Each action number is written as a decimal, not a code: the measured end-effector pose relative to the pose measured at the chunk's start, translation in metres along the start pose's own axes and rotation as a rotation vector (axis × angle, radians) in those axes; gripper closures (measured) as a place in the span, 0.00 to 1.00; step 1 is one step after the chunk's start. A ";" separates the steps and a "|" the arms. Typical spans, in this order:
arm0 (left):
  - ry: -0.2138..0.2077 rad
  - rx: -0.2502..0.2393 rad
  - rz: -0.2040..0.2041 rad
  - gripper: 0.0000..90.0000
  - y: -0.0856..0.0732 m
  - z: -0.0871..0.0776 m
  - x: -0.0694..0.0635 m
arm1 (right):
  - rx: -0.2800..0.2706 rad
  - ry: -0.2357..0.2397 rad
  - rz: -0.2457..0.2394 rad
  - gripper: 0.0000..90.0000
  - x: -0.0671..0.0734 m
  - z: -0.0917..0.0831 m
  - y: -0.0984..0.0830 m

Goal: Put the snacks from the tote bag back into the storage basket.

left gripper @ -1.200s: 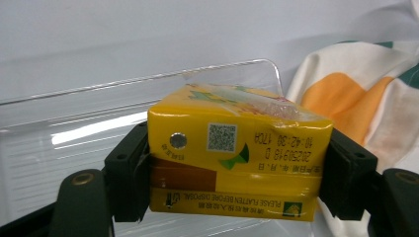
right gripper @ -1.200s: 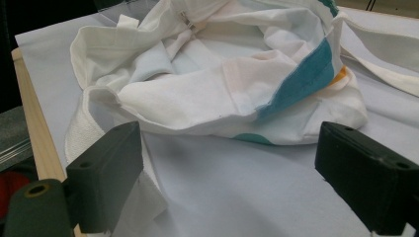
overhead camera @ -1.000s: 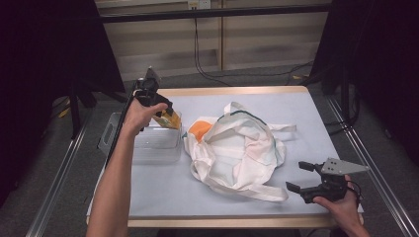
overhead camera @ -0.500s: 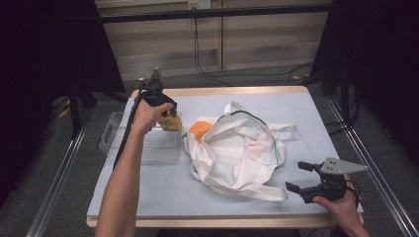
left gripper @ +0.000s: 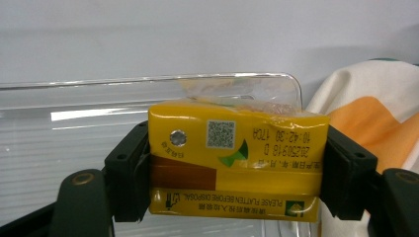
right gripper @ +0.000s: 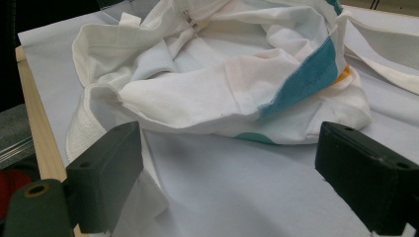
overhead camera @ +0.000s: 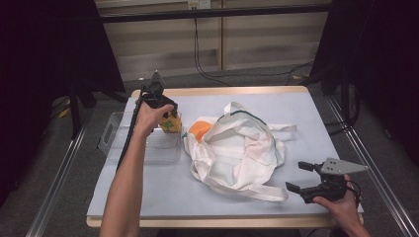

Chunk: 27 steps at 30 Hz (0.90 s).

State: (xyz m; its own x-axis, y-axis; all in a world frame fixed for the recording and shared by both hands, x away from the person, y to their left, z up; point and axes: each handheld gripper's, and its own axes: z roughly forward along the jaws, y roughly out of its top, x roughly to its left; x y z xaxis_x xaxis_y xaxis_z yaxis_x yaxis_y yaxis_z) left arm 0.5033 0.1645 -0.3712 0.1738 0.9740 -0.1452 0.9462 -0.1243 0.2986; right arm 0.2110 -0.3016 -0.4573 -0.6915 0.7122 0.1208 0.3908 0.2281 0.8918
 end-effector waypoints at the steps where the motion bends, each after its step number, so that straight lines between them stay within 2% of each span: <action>1: -0.001 -0.003 0.003 0.31 0.000 0.000 0.000 | 0.000 0.000 0.001 0.12 0.000 0.000 0.000; 11: 0.031 -0.023 0.006 0.31 0.002 0.005 -0.010 | 0.000 -0.002 0.001 0.12 0.000 0.000 0.000; 15: 0.030 -0.030 0.024 0.31 0.002 0.009 -0.014 | 0.000 -0.001 0.001 0.12 0.000 0.000 0.000; 19: 0.030 -0.047 0.007 0.31 0.002 0.012 -0.015 | 0.000 -0.002 -0.001 0.12 0.000 -0.001 0.000; 27: 0.011 -0.047 -0.006 0.29 0.004 0.016 -0.014 | -0.001 0.005 -0.001 0.12 0.000 -0.001 0.000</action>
State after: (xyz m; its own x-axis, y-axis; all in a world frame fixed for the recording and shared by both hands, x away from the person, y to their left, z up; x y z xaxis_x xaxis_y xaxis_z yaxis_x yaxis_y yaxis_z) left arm 0.5085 0.1478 -0.3828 0.1650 0.9768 -0.1366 0.9333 -0.1098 0.3419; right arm 0.2103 -0.3017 -0.4568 -0.6952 0.7083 0.1223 0.3893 0.2281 0.8924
